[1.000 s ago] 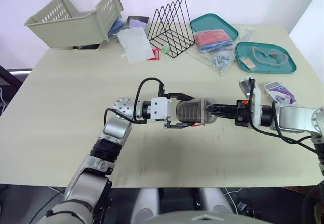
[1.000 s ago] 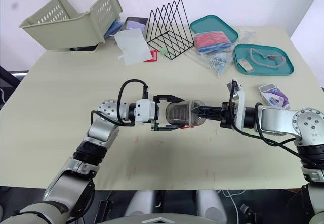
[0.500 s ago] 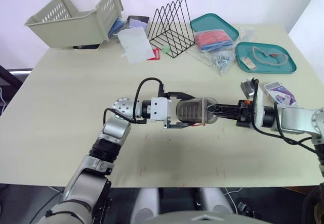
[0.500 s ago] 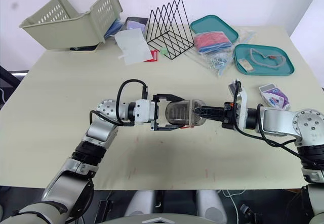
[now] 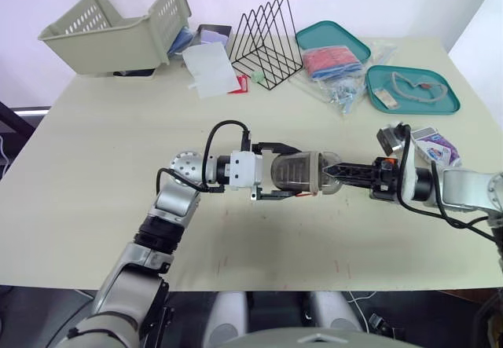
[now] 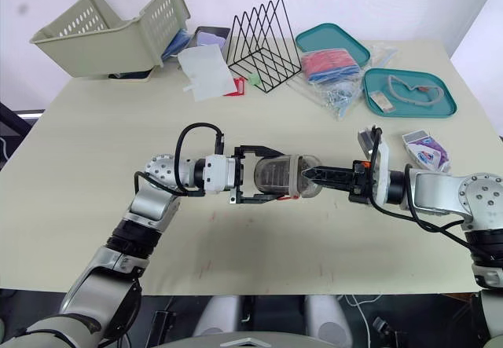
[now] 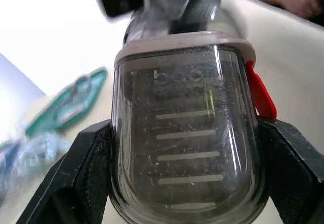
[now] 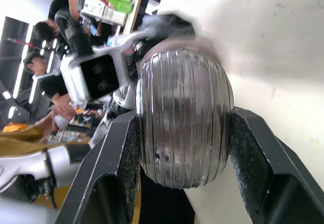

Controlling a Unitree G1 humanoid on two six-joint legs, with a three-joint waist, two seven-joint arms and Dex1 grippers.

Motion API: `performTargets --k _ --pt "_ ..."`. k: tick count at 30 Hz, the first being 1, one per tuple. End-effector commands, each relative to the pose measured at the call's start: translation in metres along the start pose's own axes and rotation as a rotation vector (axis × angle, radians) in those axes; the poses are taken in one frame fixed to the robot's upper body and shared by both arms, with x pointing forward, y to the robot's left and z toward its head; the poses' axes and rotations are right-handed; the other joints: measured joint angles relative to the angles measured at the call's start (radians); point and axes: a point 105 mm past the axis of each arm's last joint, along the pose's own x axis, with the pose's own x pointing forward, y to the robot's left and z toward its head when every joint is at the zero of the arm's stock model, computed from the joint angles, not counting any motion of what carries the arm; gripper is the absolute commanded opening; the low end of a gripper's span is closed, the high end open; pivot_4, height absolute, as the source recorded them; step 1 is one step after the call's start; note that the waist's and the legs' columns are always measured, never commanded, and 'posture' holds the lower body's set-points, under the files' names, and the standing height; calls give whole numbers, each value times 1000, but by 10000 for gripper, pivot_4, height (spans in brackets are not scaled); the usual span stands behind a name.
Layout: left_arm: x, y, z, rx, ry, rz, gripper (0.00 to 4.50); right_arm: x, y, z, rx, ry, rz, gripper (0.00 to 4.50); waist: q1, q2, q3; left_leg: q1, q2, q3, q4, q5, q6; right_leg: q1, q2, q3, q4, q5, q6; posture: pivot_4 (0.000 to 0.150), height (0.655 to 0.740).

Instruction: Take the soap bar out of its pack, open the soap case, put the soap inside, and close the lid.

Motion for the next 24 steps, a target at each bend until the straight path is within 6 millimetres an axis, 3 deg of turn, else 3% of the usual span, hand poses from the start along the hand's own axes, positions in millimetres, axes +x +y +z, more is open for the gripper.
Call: performTargets --k 1,7,13,20,24 --pt "-2 5 1 11 6 22 34776 -15 10 8 -27 -41 7 19310 1 0 0 0 0 0 0 0 0 0 0 0 0 0 0 1500 7400" --pt "-2 6 1 11 9 23 34776 -52 -3 12 -37 -85 -163 19310 5 0 0 -1 0 0 0 0 0 0 0 0 -1 0 0 1500 7400" --pt "-1 6 -2 1 10 21 34776 -119 -21 23 -111 -113 -525 19310 3 1 0 0 0 1 0 0 0 0 0 0 -1 0 0 1500 7400" --pt "1 5 -3 -7 9 17 34776 -160 -28 35 -213 -82 -860 19310 0 2 0 1 0 2 0 0 0 -1 0 1 0 0 1 1500 7400" --pt "1 5 -4 -12 10 15 34776 -159 -33 46 -251 -82 -936 19310 -3 2 0 1 0 3 0 0 0 -1 0 2 -1 -1 2 1500 7400"
